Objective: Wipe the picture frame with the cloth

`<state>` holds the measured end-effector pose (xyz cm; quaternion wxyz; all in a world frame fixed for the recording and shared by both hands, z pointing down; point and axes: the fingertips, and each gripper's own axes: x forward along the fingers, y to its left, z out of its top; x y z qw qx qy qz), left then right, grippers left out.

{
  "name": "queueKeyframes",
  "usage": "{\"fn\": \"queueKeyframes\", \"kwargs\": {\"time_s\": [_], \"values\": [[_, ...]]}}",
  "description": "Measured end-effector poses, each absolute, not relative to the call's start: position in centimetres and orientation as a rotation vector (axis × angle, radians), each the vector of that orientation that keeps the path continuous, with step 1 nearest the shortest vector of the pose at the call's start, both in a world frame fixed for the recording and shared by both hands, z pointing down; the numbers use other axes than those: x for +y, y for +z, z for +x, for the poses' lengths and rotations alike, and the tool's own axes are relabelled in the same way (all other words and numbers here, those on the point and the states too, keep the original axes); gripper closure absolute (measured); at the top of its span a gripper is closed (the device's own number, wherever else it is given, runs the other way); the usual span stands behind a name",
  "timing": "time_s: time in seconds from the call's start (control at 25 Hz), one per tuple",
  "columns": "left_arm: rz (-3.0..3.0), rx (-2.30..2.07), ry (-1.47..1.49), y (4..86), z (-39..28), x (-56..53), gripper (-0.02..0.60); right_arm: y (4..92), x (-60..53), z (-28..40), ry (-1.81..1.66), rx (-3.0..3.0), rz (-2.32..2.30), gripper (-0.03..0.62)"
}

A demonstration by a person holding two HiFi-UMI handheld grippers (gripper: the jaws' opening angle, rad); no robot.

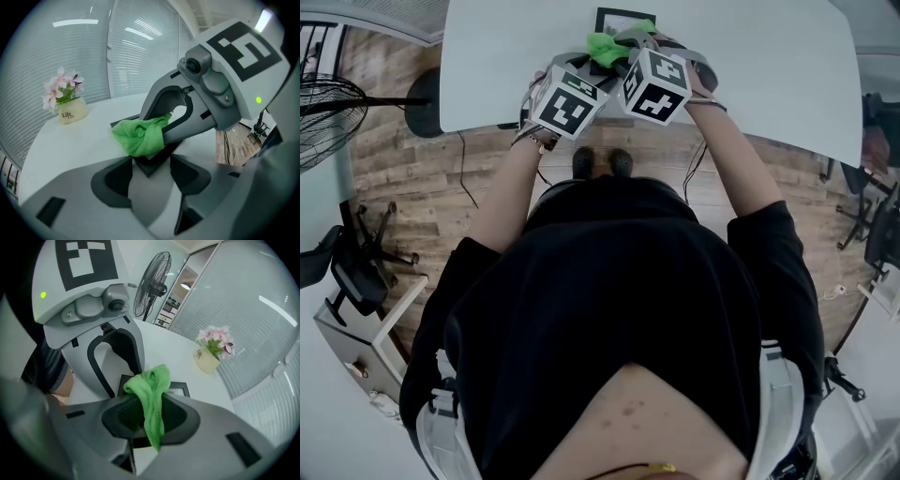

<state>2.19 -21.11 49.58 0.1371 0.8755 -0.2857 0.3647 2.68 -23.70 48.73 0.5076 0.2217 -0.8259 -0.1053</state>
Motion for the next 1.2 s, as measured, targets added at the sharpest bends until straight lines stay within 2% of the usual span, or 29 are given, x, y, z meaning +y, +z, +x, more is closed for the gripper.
{"fn": "queueKeyframes", "kwargs": {"time_s": [1.2], "values": [[2.540,-0.822,1.051,49.5,2.2,-21.2,0.316,48.7,-20.8,1.9,-0.249,-2.008,0.351,0.500]]}}
